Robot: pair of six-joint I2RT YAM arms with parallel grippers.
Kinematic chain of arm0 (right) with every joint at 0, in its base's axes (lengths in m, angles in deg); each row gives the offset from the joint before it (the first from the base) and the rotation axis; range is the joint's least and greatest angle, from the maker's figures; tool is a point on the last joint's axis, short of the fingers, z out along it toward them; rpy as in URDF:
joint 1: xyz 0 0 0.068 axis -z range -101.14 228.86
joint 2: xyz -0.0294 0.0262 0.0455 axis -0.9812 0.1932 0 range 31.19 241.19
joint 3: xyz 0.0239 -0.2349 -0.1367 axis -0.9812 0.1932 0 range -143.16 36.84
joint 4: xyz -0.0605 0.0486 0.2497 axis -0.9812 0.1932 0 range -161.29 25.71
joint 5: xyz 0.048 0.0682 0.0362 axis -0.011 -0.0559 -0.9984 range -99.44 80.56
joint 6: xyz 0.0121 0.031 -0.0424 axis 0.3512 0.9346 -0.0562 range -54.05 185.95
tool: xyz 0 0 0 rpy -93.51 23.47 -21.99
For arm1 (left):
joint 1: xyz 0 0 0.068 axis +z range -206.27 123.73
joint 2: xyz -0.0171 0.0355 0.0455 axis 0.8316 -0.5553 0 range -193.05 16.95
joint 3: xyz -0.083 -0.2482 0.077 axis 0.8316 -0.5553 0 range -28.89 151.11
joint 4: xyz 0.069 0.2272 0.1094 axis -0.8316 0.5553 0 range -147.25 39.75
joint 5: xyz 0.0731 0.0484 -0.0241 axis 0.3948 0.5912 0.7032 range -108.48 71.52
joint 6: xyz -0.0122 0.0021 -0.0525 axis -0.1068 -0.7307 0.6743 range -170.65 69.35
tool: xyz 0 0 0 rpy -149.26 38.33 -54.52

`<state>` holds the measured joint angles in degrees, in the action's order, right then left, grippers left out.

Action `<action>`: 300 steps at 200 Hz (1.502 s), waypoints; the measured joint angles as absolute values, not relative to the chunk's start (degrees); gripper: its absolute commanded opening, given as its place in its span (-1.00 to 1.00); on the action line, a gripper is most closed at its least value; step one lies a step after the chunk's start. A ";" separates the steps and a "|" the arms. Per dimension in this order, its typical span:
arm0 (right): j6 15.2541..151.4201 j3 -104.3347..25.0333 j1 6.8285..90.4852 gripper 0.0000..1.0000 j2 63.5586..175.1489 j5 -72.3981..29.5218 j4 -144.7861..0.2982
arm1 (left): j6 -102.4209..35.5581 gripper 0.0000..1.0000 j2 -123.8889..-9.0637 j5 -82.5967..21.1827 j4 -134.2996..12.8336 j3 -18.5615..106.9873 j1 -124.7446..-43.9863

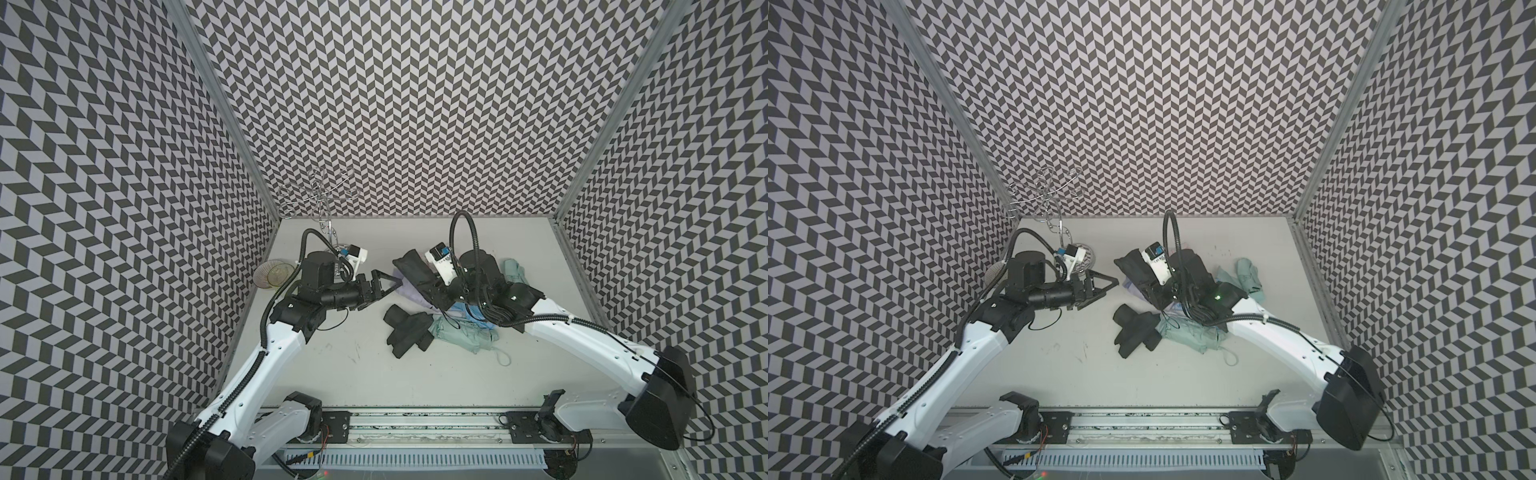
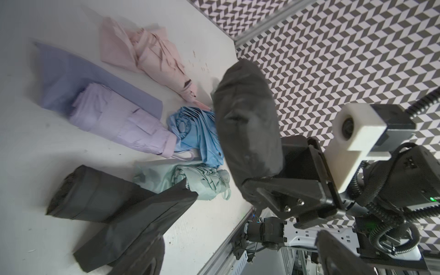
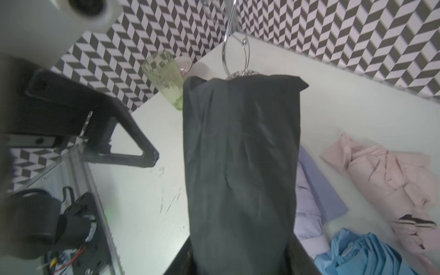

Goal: Take umbrellas out of sleeves
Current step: Pick up the umbrella from the center of the board.

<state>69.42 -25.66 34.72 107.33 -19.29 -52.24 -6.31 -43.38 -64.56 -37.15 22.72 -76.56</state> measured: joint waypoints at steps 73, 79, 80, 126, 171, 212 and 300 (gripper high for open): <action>63.60 -23.96 32.51 -0.17 103.15 -24.64 -48.55 | -5.05 0.80 -50.75 -67.86 -40.48 23.55 -80.36; 63.30 -23.96 32.45 -0.17 102.87 -25.01 -48.64 | -5.37 0.75 -51.34 -67.86 -40.45 23.99 -80.34; 63.25 -23.96 32.45 -0.17 102.83 -25.08 -48.66 | -5.37 0.75 -51.40 -67.86 -40.45 24.06 -80.34; 61.22 -23.96 32.14 -0.18 102.41 -27.33 -48.77 | -6.01 0.07 -52.61 -69.68 -41.20 25.72 -79.45; 60.72 -23.93 32.12 -0.16 102.52 -27.29 -48.66 | -4.61 -0.54 -53.81 -73.76 -43.97 25.52 -79.07; 61.35 -24.37 32.25 0.63 103.42 -26.89 -48.68 | -2.49 -1.00 -54.25 -76.10 -48.13 23.23 -78.33; 91.82 -21.49 62.72 0.58 96.68 -51.90 -50.69 | 6.14 -1.00 -56.87 -76.69 -56.50 21.17 -74.55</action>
<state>91.82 -21.49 62.72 96.68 -51.90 -50.69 6.14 -56.87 -76.69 -56.50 21.17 -74.55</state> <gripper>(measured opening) 0.819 0.252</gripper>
